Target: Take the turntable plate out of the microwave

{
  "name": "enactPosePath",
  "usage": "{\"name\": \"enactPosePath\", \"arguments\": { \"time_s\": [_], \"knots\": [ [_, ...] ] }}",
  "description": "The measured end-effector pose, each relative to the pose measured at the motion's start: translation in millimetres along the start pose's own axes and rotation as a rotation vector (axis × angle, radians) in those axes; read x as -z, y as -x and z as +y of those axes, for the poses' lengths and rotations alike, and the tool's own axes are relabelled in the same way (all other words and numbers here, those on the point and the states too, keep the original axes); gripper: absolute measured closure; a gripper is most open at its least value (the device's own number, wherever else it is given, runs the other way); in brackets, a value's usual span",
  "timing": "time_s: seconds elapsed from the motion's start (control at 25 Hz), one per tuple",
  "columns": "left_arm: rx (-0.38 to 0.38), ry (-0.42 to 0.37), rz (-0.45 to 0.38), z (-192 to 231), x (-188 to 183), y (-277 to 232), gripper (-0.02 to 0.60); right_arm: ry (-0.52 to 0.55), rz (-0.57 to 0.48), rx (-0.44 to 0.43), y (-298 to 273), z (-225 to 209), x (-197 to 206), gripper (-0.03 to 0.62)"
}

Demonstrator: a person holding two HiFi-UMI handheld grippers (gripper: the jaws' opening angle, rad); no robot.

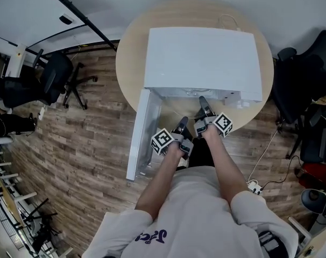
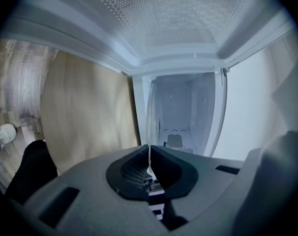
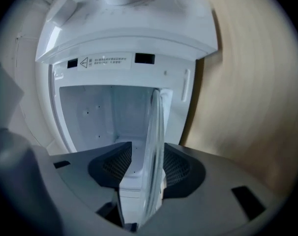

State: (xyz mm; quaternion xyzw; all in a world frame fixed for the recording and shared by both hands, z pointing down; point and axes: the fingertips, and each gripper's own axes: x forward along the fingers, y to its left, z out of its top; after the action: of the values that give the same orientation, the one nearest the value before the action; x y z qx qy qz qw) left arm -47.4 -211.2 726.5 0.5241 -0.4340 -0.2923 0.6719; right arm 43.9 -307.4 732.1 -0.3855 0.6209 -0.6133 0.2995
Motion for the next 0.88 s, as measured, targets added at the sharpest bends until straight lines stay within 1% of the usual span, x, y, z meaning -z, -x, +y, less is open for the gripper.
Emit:
{"name": "enactPosePath", "arguments": {
  "time_s": [0.04,0.24,0.28,0.4,0.56,0.64,0.72,0.76,0.8,0.88],
  "knots": [
    [-0.003,0.0,0.007,2,4,2,0.561,-0.013,-0.012,-0.005,1,-3,-2,0.405],
    [-0.005,-0.002,0.025,7,9,14,0.562,-0.076,-0.035,-0.005,-1,-7,5,0.532],
    [-0.005,-0.007,0.029,8,10,15,0.562,-0.09,-0.034,0.006,0,-9,7,0.542],
    [-0.005,-0.022,0.036,9,11,20,0.561,-0.095,-0.028,0.049,5,-14,10,0.559],
    [0.005,-0.063,0.058,6,14,24,0.561,-0.121,-0.037,0.075,13,-13,12,0.56],
    [0.018,-0.088,0.079,3,18,28,0.56,-0.128,-0.037,0.06,18,-11,13,0.56],
    [0.032,-0.122,0.101,0,23,32,0.56,-0.112,-0.031,0.044,23,-5,13,0.56],
    [0.044,-0.143,0.107,-3,24,34,0.557,-0.1,-0.025,0.049,26,-2,14,0.56],
    [0.061,-0.158,0.109,-7,24,35,0.536,-0.09,-0.017,0.056,29,2,16,0.56],
    [0.106,-0.155,0.102,-15,22,39,0.425,-0.076,0.001,0.052,35,12,21,0.56]
  ]
}}
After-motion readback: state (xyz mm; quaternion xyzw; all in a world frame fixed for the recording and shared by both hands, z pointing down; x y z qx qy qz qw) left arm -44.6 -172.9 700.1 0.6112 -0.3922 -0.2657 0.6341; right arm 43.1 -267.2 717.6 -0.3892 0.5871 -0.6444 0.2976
